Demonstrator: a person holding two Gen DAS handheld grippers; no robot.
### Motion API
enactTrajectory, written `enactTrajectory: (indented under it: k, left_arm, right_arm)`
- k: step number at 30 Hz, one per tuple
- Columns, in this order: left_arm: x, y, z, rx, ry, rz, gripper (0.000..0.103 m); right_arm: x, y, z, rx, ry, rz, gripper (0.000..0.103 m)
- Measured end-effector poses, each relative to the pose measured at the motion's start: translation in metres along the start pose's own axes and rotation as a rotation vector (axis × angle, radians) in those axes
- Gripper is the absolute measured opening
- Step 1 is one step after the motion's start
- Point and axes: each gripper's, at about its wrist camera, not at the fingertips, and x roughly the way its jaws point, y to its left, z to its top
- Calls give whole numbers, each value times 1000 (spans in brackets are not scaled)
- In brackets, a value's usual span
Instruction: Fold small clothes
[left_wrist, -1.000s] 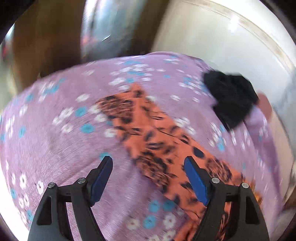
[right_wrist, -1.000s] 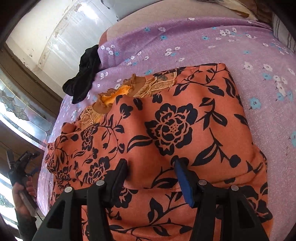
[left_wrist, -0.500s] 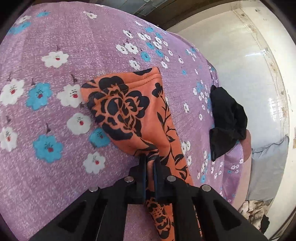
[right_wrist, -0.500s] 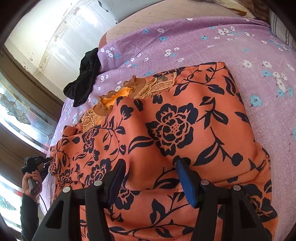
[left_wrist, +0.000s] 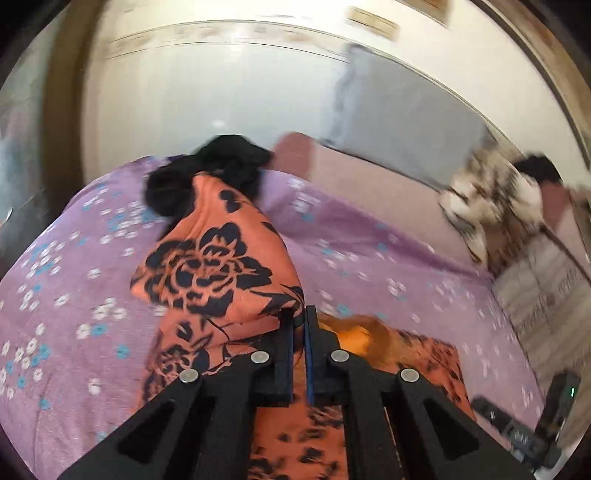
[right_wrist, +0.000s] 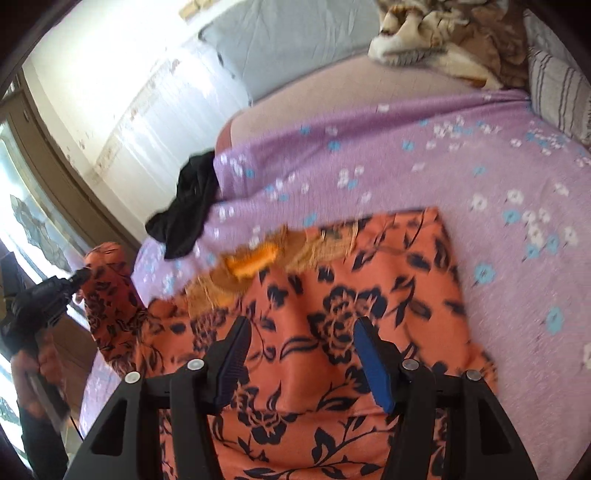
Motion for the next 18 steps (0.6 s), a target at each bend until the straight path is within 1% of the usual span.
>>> enactTrajectory:
  k: [1,2,3,4,5,6,7,8,9,10,11,12,13,14,15,16,18]
  left_arm:
    - [7,-39,-10,89,41,-55,5]
    - [12,-66,-19,151,77,-105,11]
    - [17,-91,-29,218,126,-158,23]
    - [18,-107,-37,265,151,-178,29]
    - [14,-115,-43,290,151,-180,35]
    - [7,-115,-46,292,136,-172,40]
    - [2,-109,-45,273,125,-163,45]
    - [-3,-95,-41,226,115,-152,58]
    - [-7,-78,-38,170,104,-133,69]
    - [-11,-59,-38,120,91,-97,72]
    - [-12,-39,-36,78,80,-38,73]
    - [-11,-25,-44,53,78,17,73]
    - [-8,-5,-48,22,83,97,73]
    - [-3,11,-53,4,89,148,73]
    - [4,26,-60,-9,110,189,73]
    - [17,45,-67,-30,166,242,72]
    - [32,70,-77,-71,228,301,72]
  right_arm:
    - [-6,-5,4,14,-25,-5,62]
    - [-11,-9,8,30,-44,-12,62]
    - [-15,-14,11,49,-60,-22,62]
    - [-20,-20,14,69,-70,-30,63]
    - [-23,-26,19,87,-75,-32,65]
    - [-25,-29,21,106,-78,-24,67]
    - [-27,-32,22,126,-78,-10,67]
    - [-27,-34,23,139,-72,9,69]
    - [-26,-35,24,147,-56,29,73]
    - [-22,-35,24,153,-34,46,73]
    - [-18,-35,24,163,-15,56,73]
    - [-12,-36,24,174,5,60,73]
    - [-6,-38,24,183,26,62,73]
    - [0,-39,23,189,48,63,73]
    - [7,-42,24,198,65,62,73]
    - [13,-45,25,206,78,55,73]
    - [22,-51,23,210,86,5,71]
